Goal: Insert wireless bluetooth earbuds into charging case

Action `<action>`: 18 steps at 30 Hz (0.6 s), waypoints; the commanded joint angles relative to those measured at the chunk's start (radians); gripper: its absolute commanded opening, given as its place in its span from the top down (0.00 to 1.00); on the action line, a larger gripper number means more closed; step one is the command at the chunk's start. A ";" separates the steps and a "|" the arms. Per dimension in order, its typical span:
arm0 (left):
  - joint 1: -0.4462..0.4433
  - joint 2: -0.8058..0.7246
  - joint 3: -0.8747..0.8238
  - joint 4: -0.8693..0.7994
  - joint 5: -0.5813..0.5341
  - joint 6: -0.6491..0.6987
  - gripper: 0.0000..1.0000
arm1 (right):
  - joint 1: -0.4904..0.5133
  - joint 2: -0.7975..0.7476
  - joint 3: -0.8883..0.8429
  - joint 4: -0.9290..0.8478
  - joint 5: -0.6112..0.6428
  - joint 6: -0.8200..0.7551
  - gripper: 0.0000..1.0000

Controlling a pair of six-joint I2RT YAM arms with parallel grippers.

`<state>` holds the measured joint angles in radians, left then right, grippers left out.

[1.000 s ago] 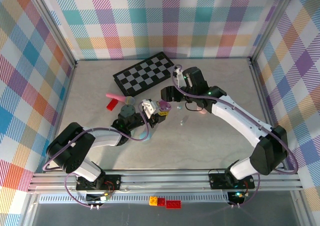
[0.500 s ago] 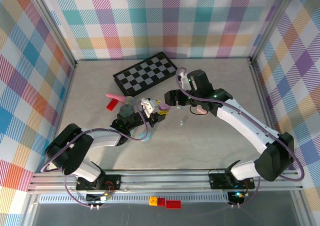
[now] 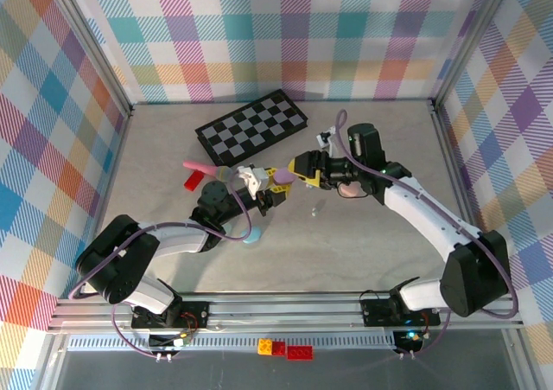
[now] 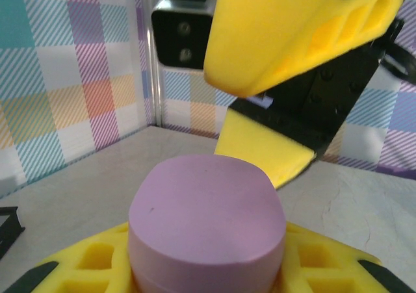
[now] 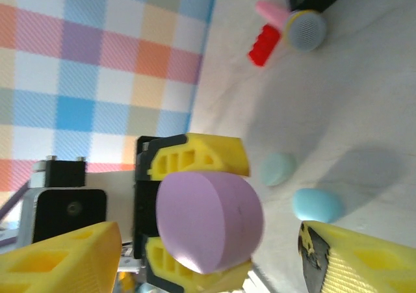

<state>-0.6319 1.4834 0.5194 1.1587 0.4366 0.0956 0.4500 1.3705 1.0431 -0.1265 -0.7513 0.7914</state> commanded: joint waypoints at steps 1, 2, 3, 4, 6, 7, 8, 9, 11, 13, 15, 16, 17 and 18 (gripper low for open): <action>0.011 -0.014 0.007 0.105 0.028 -0.037 0.72 | 0.000 0.033 -0.030 0.192 -0.162 0.139 0.29; 0.011 -0.014 0.007 0.108 0.028 -0.039 0.72 | 0.000 0.044 -0.035 0.220 -0.177 0.162 0.30; 0.011 -0.014 0.007 0.110 0.029 -0.039 0.72 | 0.000 0.053 -0.037 0.245 -0.189 0.182 0.32; 0.011 -0.014 0.007 0.113 0.030 -0.040 0.72 | 0.000 0.061 -0.039 0.268 -0.201 0.200 0.32; 0.011 -0.015 0.007 0.113 0.032 -0.043 0.72 | 0.000 0.075 -0.047 0.327 -0.217 0.242 0.37; 0.011 -0.014 0.007 0.114 0.034 -0.043 0.72 | 0.000 0.080 -0.050 0.347 -0.220 0.259 0.41; 0.011 -0.014 0.005 0.113 0.036 -0.043 0.72 | 0.001 0.086 -0.056 0.369 -0.222 0.277 0.44; 0.011 -0.012 0.004 0.113 0.037 -0.045 0.72 | 0.000 0.090 -0.059 0.392 -0.225 0.292 0.47; 0.011 -0.013 0.001 0.114 0.035 -0.045 0.72 | 0.001 0.097 -0.064 0.414 -0.232 0.310 0.55; 0.011 -0.014 -0.002 0.111 0.030 -0.044 0.72 | 0.000 0.099 -0.068 0.417 -0.226 0.315 0.64; 0.012 -0.017 0.002 0.090 0.028 -0.043 0.70 | 0.000 0.096 -0.076 0.418 -0.218 0.309 0.71; 0.012 -0.020 0.006 0.074 0.031 -0.043 0.69 | 0.000 0.093 -0.080 0.417 -0.210 0.307 0.73; 0.011 -0.025 0.011 0.052 0.031 -0.043 0.66 | -0.002 0.089 -0.085 0.415 -0.197 0.304 0.75; 0.011 -0.031 0.014 0.031 0.035 -0.040 0.63 | -0.003 0.086 -0.088 0.405 -0.185 0.297 0.76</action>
<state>-0.6292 1.4815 0.5201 1.2236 0.4507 0.0597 0.4507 1.4601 0.9699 0.2317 -0.9474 1.0874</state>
